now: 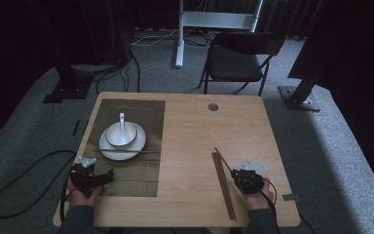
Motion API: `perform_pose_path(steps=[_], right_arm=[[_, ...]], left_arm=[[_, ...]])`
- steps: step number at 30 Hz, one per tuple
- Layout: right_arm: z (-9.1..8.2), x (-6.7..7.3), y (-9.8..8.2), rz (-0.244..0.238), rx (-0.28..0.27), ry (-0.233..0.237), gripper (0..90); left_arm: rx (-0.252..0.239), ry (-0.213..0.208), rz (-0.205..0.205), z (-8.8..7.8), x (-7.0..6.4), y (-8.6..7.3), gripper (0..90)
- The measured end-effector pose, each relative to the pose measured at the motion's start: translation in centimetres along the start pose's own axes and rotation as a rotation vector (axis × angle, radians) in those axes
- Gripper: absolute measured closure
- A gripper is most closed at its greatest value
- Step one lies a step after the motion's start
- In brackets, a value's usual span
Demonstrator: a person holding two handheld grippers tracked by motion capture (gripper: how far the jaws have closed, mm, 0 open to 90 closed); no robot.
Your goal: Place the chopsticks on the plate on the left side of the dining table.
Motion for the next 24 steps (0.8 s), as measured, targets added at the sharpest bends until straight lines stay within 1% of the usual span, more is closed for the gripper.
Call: perform_pose_path(steps=[2, 11, 24], right_arm=[[-0.3, 0.4, 0.4, -0.011, -0.013, 0.007, 85.1], [-0.9, 1.6, 1.3, -0.05, -0.036, 0.019, 85.1], [-1.8, 2.5, 2.3, -0.091, -0.059, 0.031, 85.1]], left_arm=[[0.0, 0.0, 0.0, 0.0, 0.0, 0.0, 0.1], [-0.001, 0.0, -0.001, 0.0, 0.0, 0.0, 0.1], [-0.001, 0.0, -0.001, 0.0, 0.0, 0.0, 0.1]])
Point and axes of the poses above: each handheld gripper's, and its own axes: z roughly forward along the jaws, y roughly out of its top, x roughly to its left, the point moved 7 cm from there along z, roughly forward along the jaws, and after that the axes turned 8 degrees about x, right-handed, at the moved point
